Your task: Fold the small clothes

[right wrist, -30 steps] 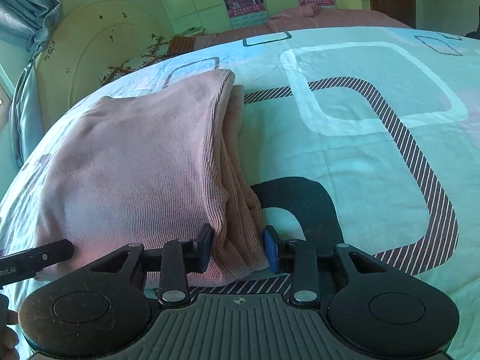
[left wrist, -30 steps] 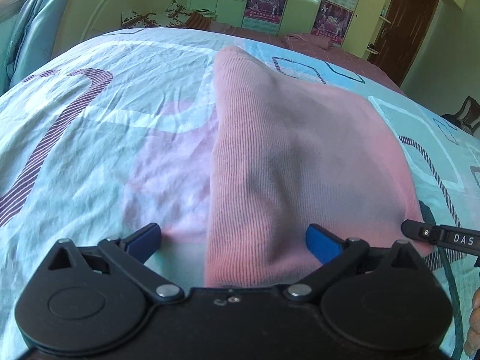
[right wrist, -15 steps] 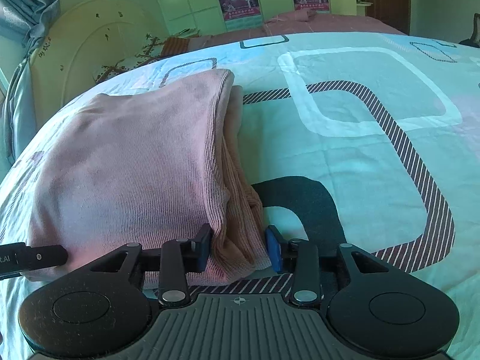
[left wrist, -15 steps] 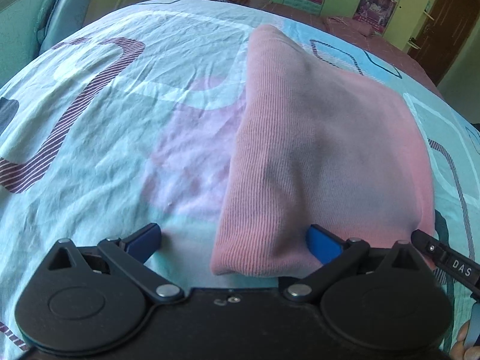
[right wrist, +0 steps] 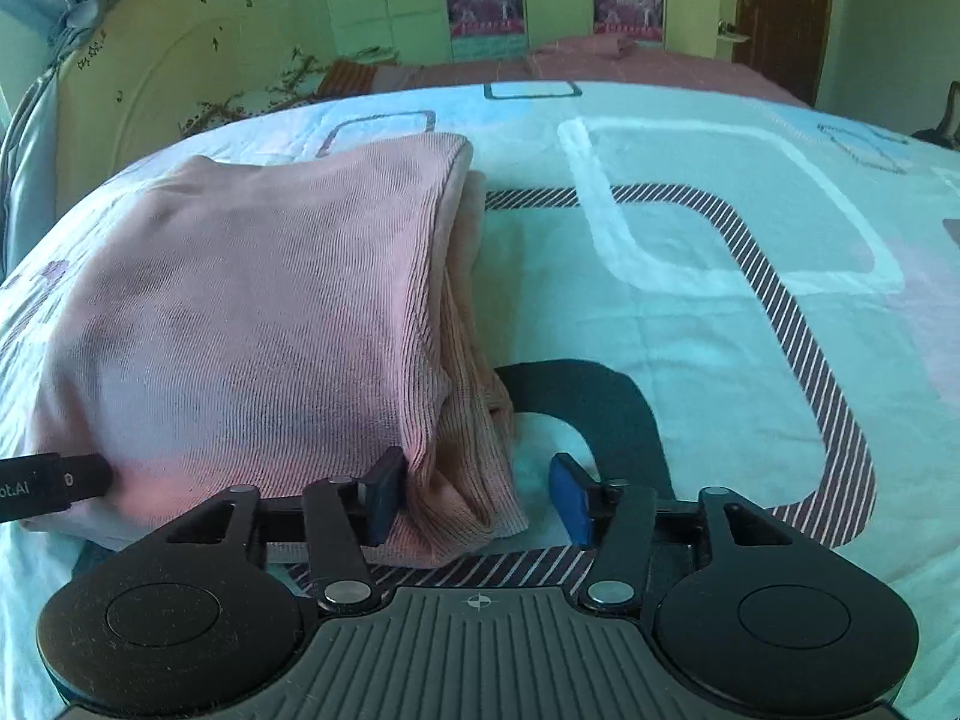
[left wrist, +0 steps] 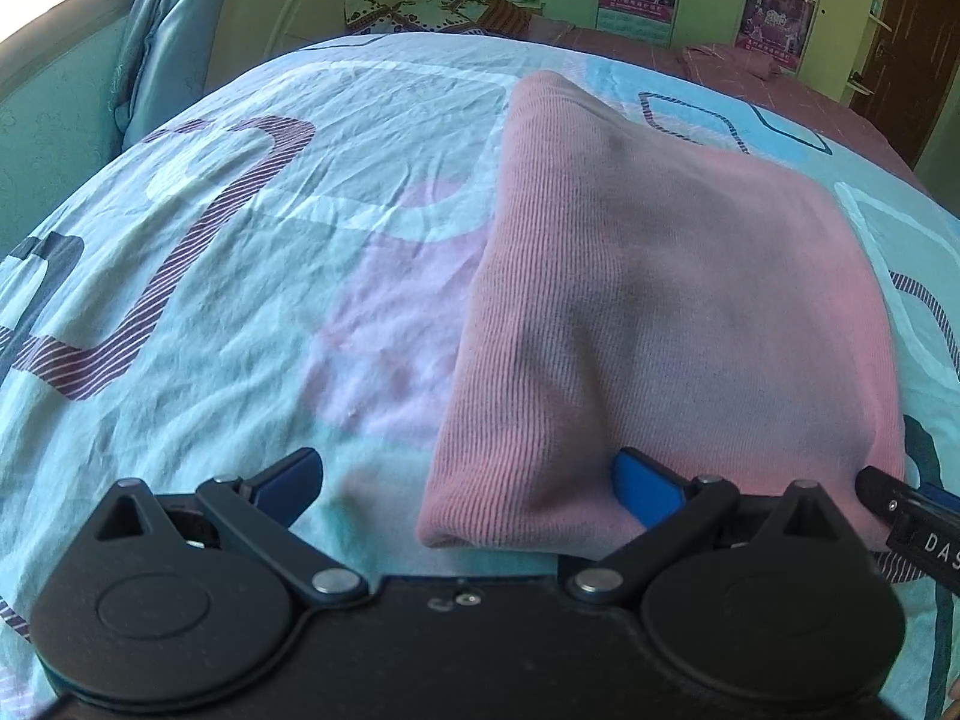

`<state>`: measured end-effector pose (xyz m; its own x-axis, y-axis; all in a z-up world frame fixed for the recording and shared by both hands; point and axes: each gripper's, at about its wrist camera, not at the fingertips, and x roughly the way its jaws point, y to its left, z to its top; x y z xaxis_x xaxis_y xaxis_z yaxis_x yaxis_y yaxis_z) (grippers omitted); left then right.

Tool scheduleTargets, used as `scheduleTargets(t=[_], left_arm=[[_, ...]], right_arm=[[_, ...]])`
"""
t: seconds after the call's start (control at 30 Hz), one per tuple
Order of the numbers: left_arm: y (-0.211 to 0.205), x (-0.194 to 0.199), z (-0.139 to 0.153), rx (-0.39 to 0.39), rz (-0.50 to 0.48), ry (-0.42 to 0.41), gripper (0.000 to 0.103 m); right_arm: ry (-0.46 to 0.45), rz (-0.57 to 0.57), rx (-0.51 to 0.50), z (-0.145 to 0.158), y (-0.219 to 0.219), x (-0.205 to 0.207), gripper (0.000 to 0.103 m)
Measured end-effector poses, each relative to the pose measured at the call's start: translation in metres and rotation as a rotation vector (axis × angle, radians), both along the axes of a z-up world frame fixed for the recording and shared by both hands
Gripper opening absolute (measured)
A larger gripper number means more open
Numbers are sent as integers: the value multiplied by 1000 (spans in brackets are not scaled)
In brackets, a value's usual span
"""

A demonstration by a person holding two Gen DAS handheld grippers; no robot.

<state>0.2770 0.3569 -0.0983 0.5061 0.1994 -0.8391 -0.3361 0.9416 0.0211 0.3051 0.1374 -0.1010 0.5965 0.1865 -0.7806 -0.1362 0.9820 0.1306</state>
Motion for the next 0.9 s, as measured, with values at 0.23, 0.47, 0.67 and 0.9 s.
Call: scheduleTargets(t=[0.23, 0.47, 0.67, 0.9], left_arm=[[-7, -21, 32, 1, -24, -49, 79], [-37, -99, 94, 141, -63, -146, 80], [-72, -190, 137, 219, -66, -194, 91], [-95, -278, 170, 166, -12, -244, 96]], right_arm=[[-25, 32, 101, 40, -11, -26, 66], [-63, 184, 129, 86, -24, -99, 86], [-151, 244, 130, 128, -52, -184, 97], [-390, 145, 40, 170, -81, -286, 103]])
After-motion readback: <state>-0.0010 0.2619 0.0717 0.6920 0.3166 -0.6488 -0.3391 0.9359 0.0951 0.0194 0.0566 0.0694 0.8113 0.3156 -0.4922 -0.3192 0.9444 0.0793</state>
